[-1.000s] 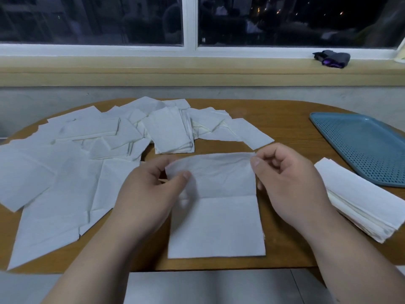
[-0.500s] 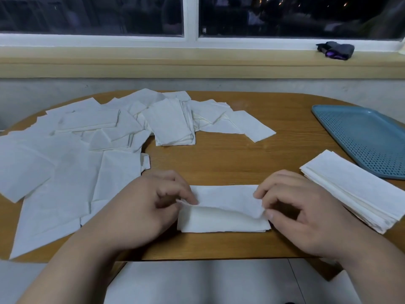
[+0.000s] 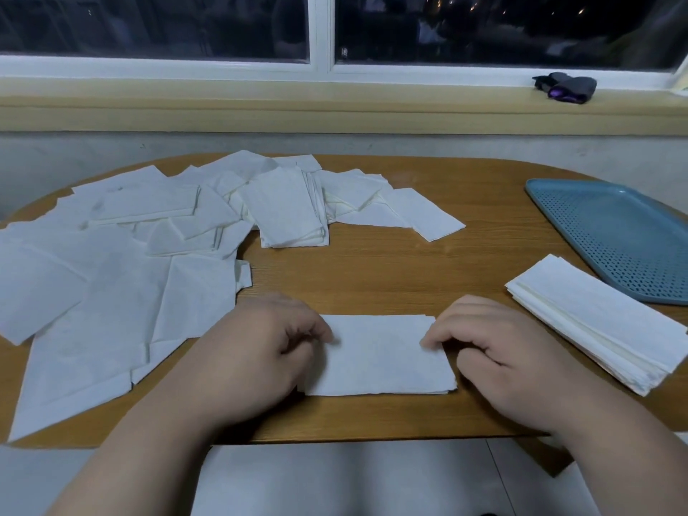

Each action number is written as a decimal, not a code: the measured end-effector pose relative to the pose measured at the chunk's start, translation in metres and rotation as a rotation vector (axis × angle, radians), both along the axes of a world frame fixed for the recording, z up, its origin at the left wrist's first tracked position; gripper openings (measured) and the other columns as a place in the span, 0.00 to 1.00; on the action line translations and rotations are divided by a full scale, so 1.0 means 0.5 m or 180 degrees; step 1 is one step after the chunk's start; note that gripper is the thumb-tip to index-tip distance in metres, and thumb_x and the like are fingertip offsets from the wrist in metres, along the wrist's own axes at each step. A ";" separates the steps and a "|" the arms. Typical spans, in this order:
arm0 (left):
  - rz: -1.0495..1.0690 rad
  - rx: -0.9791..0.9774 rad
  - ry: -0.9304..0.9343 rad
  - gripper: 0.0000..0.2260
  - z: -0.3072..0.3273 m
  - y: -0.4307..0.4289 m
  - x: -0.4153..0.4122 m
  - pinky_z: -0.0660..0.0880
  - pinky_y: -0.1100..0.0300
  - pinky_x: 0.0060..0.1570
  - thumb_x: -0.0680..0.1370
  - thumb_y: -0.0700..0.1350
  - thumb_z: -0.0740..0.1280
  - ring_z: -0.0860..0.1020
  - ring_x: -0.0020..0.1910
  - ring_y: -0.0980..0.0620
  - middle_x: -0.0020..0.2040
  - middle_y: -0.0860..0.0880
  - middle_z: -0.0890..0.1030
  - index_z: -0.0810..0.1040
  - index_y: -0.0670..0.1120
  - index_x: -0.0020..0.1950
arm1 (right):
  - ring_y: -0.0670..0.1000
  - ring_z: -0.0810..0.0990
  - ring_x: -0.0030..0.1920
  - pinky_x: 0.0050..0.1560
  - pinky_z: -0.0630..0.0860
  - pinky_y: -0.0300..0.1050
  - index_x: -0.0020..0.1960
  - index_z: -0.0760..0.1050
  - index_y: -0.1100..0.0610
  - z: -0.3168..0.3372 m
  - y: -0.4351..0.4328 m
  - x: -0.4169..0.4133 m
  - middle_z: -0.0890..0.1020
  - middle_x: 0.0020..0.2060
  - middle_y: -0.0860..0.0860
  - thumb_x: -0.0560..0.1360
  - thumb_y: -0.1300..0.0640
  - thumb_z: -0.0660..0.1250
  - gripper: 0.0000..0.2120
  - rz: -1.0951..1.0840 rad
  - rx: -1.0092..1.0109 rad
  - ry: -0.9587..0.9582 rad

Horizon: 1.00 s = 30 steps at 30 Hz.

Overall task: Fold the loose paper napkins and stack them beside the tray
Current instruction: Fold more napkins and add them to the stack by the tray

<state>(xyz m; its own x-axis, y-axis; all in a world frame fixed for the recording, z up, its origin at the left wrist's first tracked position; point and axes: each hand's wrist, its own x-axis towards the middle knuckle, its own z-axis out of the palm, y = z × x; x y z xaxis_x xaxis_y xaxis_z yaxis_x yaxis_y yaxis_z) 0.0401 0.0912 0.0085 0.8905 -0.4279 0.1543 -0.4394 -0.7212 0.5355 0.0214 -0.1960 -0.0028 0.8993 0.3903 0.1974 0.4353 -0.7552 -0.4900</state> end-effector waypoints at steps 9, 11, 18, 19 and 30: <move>0.0106 -0.0342 -0.0133 0.08 -0.003 -0.061 0.024 0.71 0.65 0.52 0.78 0.47 0.66 0.74 0.51 0.63 0.46 0.60 0.81 0.83 0.57 0.50 | 0.39 0.73 0.59 0.56 0.71 0.36 0.63 0.78 0.45 0.029 0.032 0.104 0.78 0.53 0.35 0.78 0.56 0.64 0.15 -0.1333 -0.0127 -0.0071; 0.0135 -0.0417 -0.0129 0.08 -0.004 -0.071 0.032 0.72 0.63 0.53 0.79 0.46 0.66 0.74 0.51 0.63 0.45 0.59 0.81 0.83 0.57 0.50 | 0.45 0.72 0.64 0.58 0.72 0.41 0.67 0.76 0.47 0.033 0.031 0.163 0.77 0.61 0.42 0.79 0.52 0.63 0.17 -0.1585 -0.0539 -0.0011; 0.0205 -0.0545 -0.0077 0.07 -0.002 -0.089 0.054 0.70 0.70 0.47 0.79 0.48 0.66 0.74 0.49 0.64 0.44 0.60 0.79 0.83 0.57 0.49 | 0.54 0.79 0.52 0.45 0.78 0.47 0.63 0.78 0.53 0.036 0.021 0.333 0.81 0.53 0.50 0.79 0.48 0.62 0.17 -0.2102 -0.1100 0.0332; 0.0222 -0.0571 -0.0061 0.07 -0.002 -0.089 0.056 0.70 0.68 0.49 0.79 0.48 0.66 0.74 0.49 0.64 0.44 0.60 0.79 0.83 0.57 0.49 | 0.52 0.79 0.47 0.42 0.79 0.46 0.59 0.79 0.53 0.032 0.021 0.344 0.81 0.48 0.49 0.79 0.48 0.62 0.14 -0.2145 -0.1233 0.0344; 0.0248 -0.0531 -0.0075 0.06 -0.004 -0.085 0.061 0.67 0.71 0.42 0.79 0.49 0.66 0.73 0.49 0.65 0.43 0.62 0.78 0.83 0.58 0.48 | 0.52 0.79 0.37 0.32 0.76 0.45 0.43 0.80 0.51 0.024 -0.001 0.290 0.81 0.37 0.49 0.79 0.58 0.61 0.11 -0.2435 -0.1229 0.0209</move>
<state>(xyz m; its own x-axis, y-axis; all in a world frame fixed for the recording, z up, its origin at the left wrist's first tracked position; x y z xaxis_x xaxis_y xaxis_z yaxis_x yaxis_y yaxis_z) 0.0708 0.0486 0.0066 0.9154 -0.3245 0.2384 -0.3993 -0.6557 0.6407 0.1664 -0.1965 0.0090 0.9475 -0.2989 0.1139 -0.2819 -0.9485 -0.1446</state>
